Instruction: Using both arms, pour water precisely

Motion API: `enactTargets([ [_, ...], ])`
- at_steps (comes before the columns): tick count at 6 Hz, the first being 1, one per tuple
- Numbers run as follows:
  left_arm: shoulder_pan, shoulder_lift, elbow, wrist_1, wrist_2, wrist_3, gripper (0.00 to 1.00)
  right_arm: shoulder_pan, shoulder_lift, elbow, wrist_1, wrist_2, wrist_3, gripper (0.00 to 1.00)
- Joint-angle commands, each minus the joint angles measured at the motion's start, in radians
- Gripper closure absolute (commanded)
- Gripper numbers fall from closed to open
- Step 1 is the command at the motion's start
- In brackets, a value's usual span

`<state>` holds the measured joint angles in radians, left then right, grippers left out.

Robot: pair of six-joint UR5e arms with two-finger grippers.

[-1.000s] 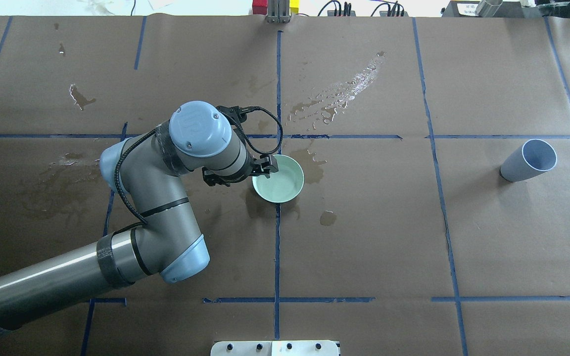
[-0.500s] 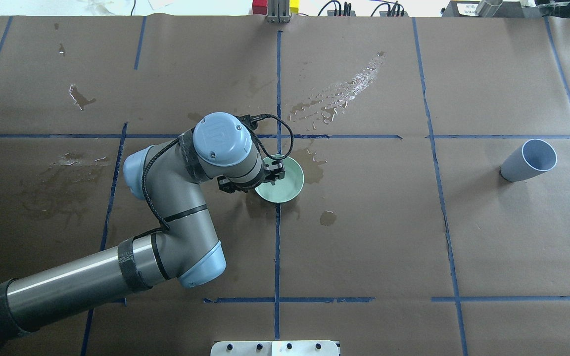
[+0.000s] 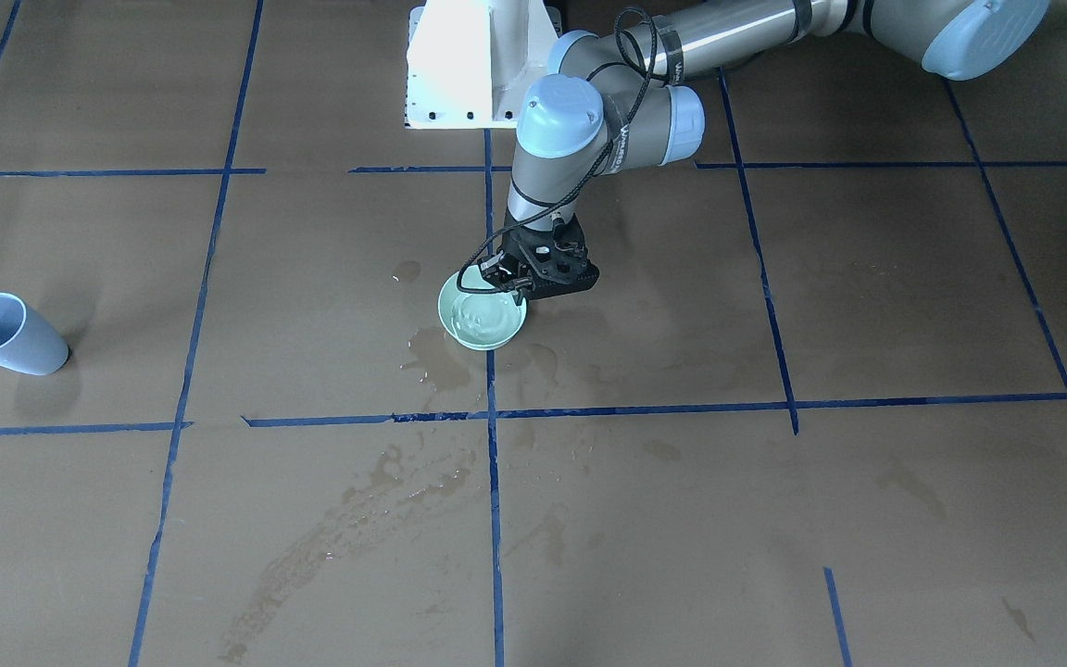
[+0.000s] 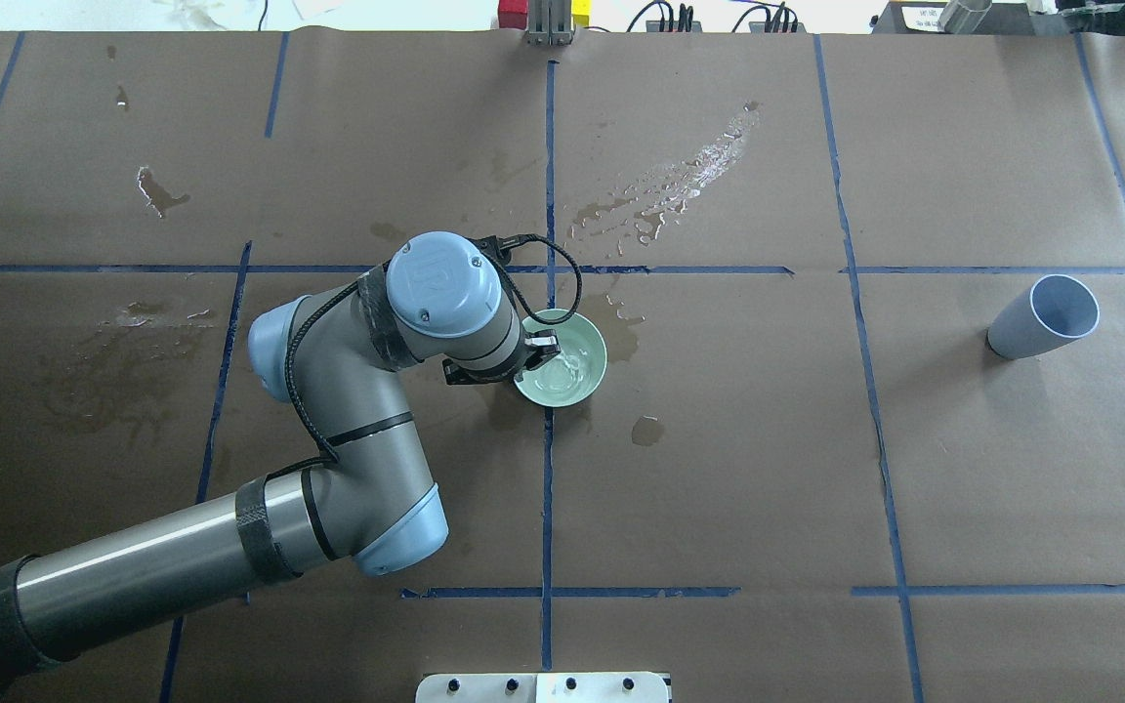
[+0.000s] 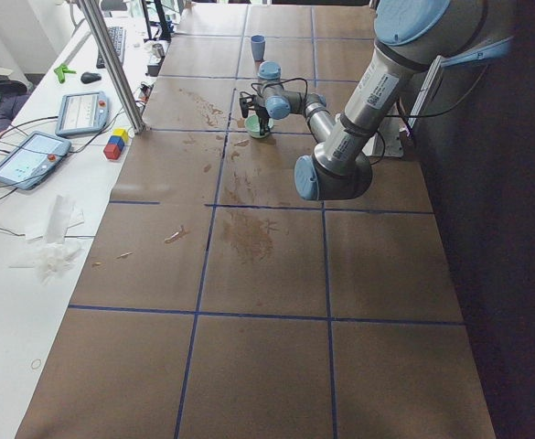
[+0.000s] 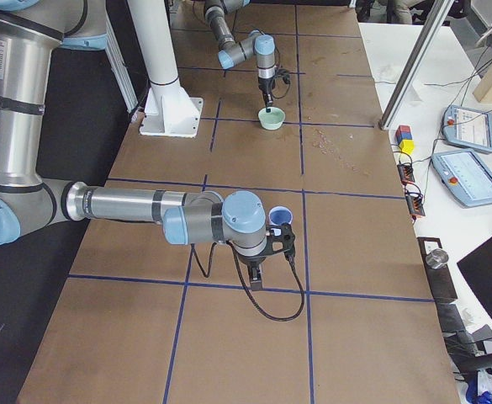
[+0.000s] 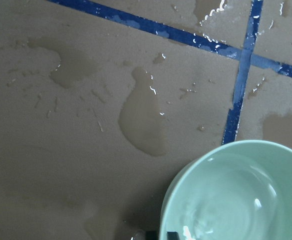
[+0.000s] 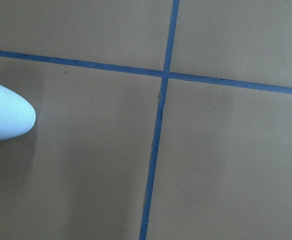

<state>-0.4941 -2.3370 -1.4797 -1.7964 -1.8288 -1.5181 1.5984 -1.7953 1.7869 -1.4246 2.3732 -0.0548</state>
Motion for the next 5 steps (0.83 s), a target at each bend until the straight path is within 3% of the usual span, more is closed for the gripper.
enactTargets([
  [1,-0.070,0.005,-0.046,0.002,-0.067,0.012,1.00,-0.001,0.002,-0.003,0.004,0.004,0.001,0.00],
  [2,-0.137,0.057,-0.113,0.002,-0.190,0.021,1.00,-0.002,0.002,-0.003,0.003,0.008,0.001,0.00],
  [3,-0.202,0.130,-0.193,0.006,-0.252,0.111,1.00,-0.002,0.002,-0.001,0.004,0.011,0.003,0.00],
  [5,-0.337,0.247,-0.221,0.002,-0.376,0.336,1.00,-0.002,0.002,-0.001,0.004,0.015,0.000,0.00],
])
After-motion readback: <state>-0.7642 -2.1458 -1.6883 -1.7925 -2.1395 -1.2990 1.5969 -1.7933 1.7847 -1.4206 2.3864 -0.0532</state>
